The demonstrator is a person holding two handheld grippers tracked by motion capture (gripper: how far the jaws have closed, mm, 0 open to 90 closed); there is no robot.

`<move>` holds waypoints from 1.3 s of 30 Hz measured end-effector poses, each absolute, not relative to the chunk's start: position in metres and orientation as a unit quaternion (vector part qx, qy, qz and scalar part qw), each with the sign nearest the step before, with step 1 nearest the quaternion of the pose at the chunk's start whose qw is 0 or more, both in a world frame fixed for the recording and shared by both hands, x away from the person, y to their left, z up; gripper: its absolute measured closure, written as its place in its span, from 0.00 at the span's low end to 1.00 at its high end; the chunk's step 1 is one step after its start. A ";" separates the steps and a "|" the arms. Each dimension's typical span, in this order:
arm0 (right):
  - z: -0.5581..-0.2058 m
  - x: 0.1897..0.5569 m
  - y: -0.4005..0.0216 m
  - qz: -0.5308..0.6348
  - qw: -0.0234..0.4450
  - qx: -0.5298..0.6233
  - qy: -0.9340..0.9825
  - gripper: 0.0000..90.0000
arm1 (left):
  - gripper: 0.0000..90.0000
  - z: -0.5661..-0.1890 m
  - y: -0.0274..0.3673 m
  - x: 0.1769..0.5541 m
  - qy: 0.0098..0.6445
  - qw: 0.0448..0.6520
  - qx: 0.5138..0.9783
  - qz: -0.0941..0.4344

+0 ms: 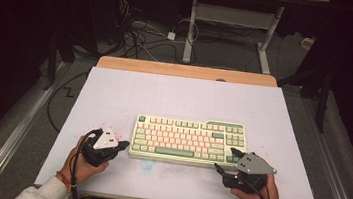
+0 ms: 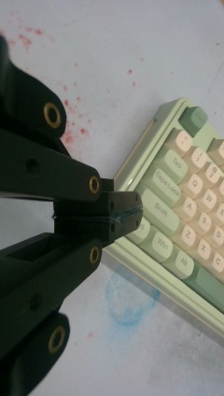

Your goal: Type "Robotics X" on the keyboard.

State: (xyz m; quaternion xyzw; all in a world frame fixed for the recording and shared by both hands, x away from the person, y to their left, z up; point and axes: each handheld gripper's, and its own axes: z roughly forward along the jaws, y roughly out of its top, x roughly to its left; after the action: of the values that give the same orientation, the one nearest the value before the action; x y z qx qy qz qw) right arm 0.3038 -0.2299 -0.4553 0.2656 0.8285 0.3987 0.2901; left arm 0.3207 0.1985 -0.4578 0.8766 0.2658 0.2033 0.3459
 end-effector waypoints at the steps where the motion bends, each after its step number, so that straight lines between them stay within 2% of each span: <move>1: -0.455 0.304 -0.229 0.399 0.290 0.263 0.829 0.32 | 0.97 -0.457 0.197 0.322 0.264 0.349 0.876 0.201; 16: -0.457 0.303 -0.226 0.396 0.288 0.258 0.833 0.32 | 0.97 -0.443 0.169 0.345 0.246 0.363 0.881 0.180; 28: -0.458 0.303 -0.226 0.391 0.287 0.256 0.836 0.32 | 0.97 -0.447 0.134 0.369 0.220 0.342 0.900 0.159; 39: -0.459 0.304 -0.225 0.388 0.285 0.254 0.839 0.32 | 0.97 -0.452 0.125 0.379 0.218 0.323 0.908 0.158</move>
State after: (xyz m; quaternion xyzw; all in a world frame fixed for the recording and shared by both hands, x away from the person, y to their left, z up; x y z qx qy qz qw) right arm 0.3037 -0.2253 -0.4594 0.2540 0.8388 0.3882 0.2851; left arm 0.3793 0.1254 -0.4521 0.9075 0.2177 0.1578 0.3226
